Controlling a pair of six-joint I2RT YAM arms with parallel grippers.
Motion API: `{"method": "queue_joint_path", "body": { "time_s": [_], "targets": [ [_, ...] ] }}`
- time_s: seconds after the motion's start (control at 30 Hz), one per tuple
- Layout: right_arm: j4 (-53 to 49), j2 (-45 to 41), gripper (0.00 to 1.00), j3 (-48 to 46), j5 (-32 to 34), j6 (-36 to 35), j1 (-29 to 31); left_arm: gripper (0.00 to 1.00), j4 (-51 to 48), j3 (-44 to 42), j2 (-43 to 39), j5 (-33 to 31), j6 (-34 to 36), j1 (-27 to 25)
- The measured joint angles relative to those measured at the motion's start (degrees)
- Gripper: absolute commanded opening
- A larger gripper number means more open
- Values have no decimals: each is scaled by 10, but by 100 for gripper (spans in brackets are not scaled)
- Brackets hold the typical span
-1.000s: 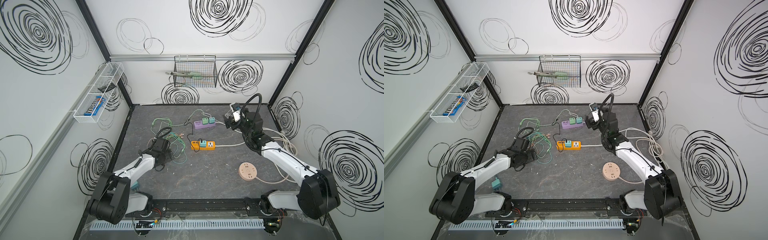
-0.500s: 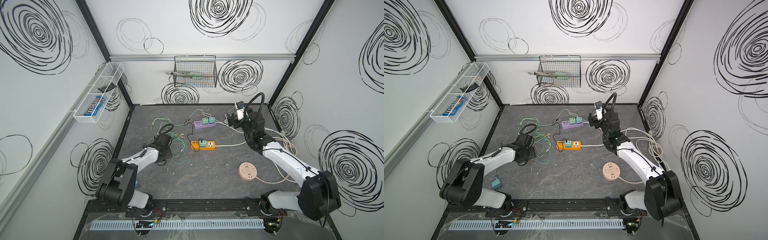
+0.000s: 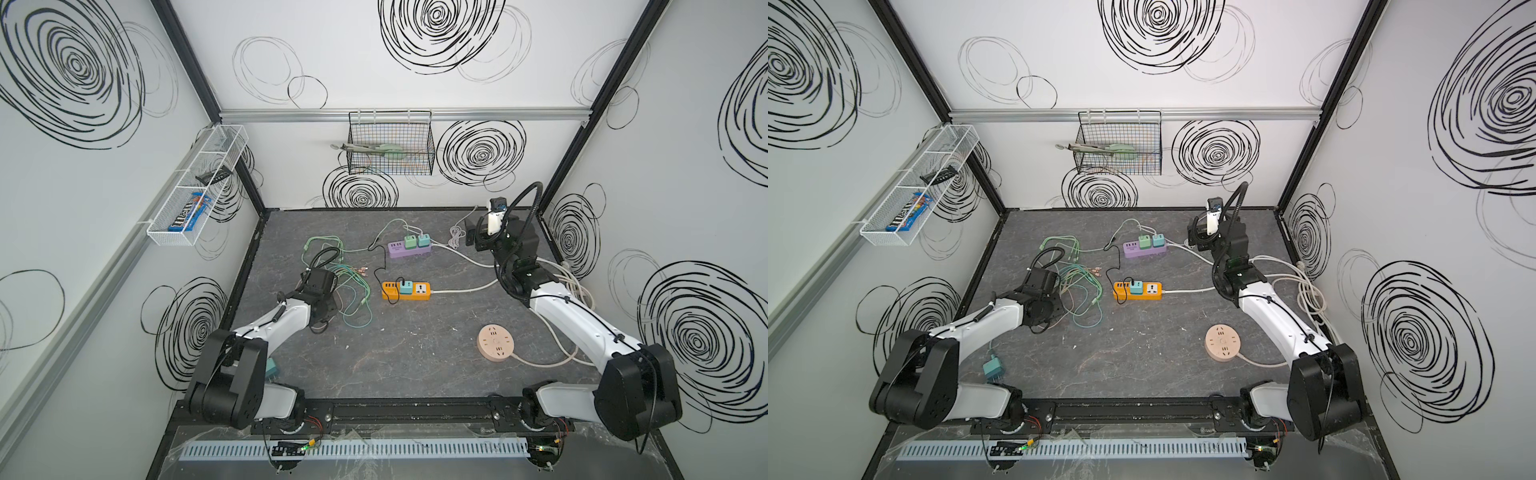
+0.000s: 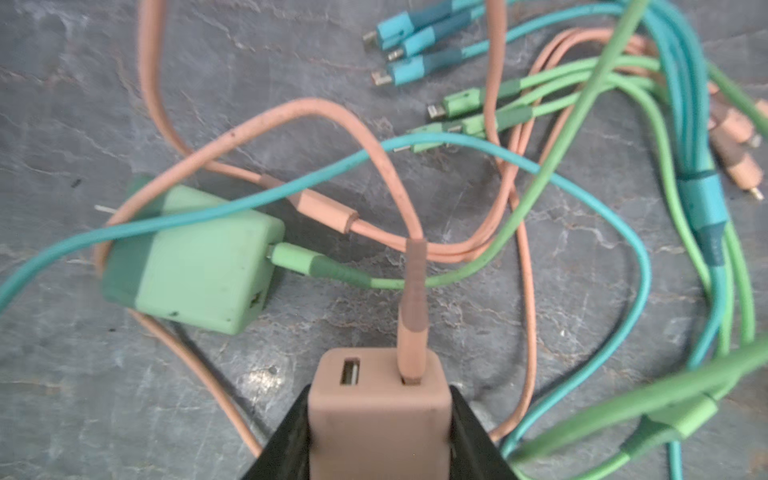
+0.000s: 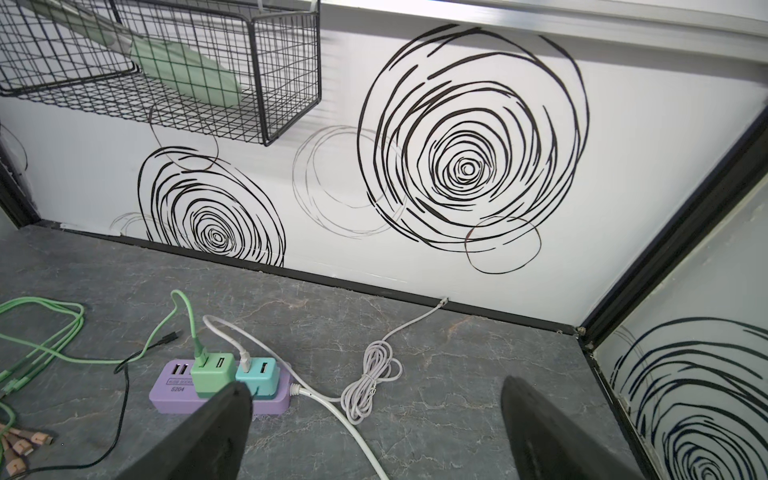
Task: Insert the plug
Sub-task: 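Grasp the pink charger with the left gripper and lift it high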
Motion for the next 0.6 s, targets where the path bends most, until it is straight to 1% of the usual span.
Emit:
{"method": "queue_joint_path", "body": {
  "time_s": [0.07, 0.17, 0.23, 0.3, 0.37, 0.47, 0.53, 0.6],
  "targets": [
    [5, -4, 97, 0, -1, 10, -4, 6, -5, -1, -27, -4, 2, 1],
    [10, -8, 98, 0, -5, 25, -7, 0, -15, -1, -81, -19, 7, 1],
    [11, -8, 99, 0, -16, 30, -7, 0, -29, 3, -119, -27, 16, 1],
    [17, -8, 100, -3, -45, 31, -7, 0, -54, 27, -155, -26, 32, 1],
    [27, -8, 100, -8, -86, 24, -8, 0, -73, 71, -174, -15, 55, -2],
    [38, -4, 100, -10, -156, 22, 0, 0, -93, 173, -183, 4, 95, -26],
    [47, 3, 100, -10, -191, 22, 15, 0, -94, 242, -183, 24, 119, -50],
    [59, 17, 100, -10, -225, 21, 44, 0, -89, 302, -183, 51, 137, -70]
  ]
}}
